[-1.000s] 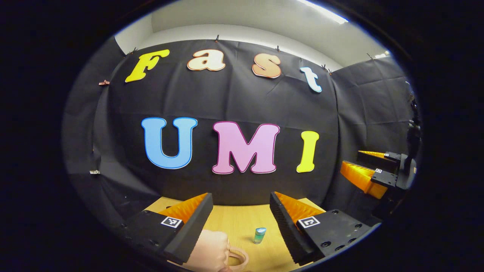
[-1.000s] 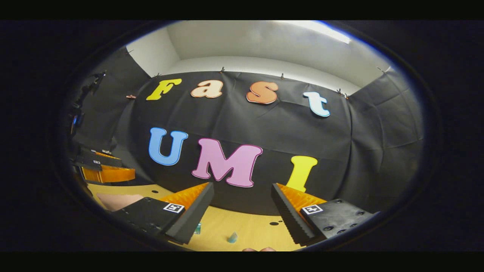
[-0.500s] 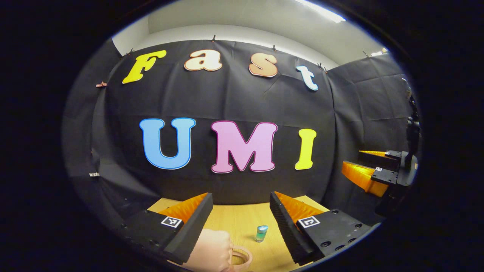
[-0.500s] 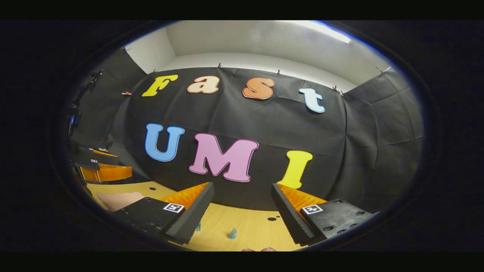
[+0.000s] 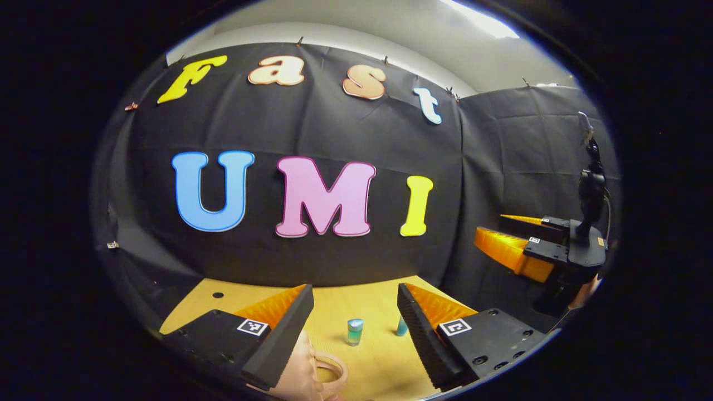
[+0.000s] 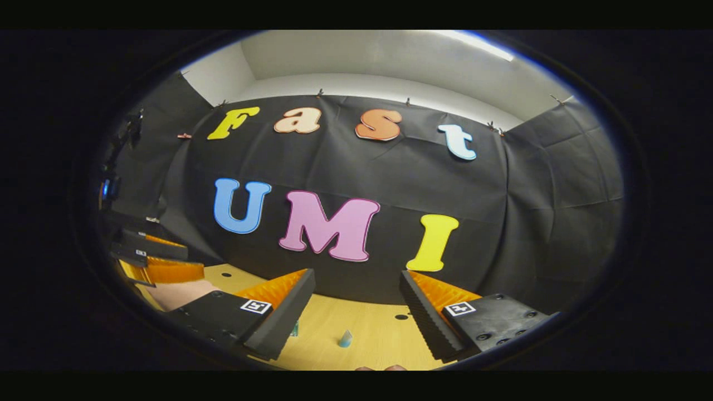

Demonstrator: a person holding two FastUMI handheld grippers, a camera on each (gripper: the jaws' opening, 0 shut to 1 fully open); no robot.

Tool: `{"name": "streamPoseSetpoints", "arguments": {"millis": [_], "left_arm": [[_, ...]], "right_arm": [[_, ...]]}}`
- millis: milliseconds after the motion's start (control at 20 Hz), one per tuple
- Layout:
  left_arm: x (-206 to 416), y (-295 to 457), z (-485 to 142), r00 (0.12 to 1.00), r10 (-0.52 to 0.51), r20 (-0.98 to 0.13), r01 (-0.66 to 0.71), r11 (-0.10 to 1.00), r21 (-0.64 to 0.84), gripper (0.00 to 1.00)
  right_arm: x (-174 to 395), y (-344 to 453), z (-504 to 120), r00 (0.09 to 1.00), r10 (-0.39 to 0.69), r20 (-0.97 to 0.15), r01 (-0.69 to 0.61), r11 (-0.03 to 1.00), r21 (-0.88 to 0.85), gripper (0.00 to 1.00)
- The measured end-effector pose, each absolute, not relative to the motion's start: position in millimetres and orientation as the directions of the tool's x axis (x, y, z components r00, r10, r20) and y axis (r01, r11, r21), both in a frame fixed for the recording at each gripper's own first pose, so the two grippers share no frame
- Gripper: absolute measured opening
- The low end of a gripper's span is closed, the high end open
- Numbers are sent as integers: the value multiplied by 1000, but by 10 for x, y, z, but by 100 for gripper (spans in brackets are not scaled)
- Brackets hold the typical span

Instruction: First open the suitcase, pack the skin care products into it, and then close the suitcase.

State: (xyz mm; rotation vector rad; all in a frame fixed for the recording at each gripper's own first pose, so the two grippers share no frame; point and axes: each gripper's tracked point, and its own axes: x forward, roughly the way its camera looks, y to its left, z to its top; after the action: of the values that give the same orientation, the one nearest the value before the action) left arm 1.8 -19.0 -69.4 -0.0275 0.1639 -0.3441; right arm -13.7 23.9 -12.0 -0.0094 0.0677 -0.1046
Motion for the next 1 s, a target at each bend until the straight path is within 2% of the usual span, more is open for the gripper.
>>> {"name": "streamPoseSetpoints", "arguments": {"millis": [200,400,750,1000], "left_arm": [[126,-248,-1413,873,-345,-346,302,938,-173,96],[154,-323,-2060,770,-380,-512,306,925,-227,96],[222,-340,-3013,612,-297,-733,255,951,-172,96],[342,-196,-3479,540,-191,-820,209,974,-89,96]], "right_arm": [[-235,215,-167,991,-106,-78,106,994,-6,96],[-336,102,-266,986,-129,-107,131,991,9,96],[-517,-216,-401,967,-210,-143,212,977,0,96],[-637,-443,-525,946,-263,-187,267,964,-3,96]]}}
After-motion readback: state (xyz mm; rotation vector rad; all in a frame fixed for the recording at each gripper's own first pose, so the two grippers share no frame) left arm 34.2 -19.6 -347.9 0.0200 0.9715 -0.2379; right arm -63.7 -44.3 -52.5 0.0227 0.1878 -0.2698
